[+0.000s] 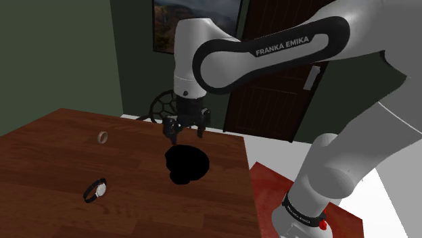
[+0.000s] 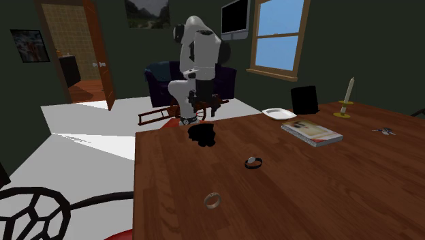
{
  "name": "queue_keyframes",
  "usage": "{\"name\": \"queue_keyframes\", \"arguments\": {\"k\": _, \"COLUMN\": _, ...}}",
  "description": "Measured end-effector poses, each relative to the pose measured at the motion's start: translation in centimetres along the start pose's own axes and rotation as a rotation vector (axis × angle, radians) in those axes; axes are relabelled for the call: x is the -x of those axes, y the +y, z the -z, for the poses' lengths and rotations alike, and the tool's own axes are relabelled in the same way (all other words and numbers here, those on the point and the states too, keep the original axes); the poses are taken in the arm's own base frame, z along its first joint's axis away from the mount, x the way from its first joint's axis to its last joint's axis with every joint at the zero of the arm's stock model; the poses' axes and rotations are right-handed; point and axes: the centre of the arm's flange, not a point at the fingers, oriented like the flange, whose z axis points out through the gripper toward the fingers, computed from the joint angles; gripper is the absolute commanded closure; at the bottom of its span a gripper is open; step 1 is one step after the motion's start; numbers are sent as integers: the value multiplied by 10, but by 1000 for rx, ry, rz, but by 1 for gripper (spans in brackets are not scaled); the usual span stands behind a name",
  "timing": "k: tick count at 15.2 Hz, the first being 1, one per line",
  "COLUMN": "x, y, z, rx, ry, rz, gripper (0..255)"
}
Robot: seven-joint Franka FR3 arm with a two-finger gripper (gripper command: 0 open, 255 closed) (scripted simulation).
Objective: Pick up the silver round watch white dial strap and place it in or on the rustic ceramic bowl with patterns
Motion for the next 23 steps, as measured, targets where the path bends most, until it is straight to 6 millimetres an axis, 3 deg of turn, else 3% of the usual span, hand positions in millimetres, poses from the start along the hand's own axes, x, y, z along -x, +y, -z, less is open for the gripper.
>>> {"name": "queue_keyframes", "arguments": {"k": 18, "x": -62, "y": -206, "z": -70, "rx": -75, "ry": -1, "rz": -190, "gripper": 0}}
{"name": "queue_keyframes", "arguments": {"k": 20, "x": -68, "y": -221, "z": -79, "rx": -80, "ry": -1, "rz": -206, "gripper": 0}}
{"name": "queue_keyframes", "arguments": {"k": 23, "x": -72, "y": -226, "z": -93, "rx": -81, "ry": 0, "rz": -211, "gripper": 0}}
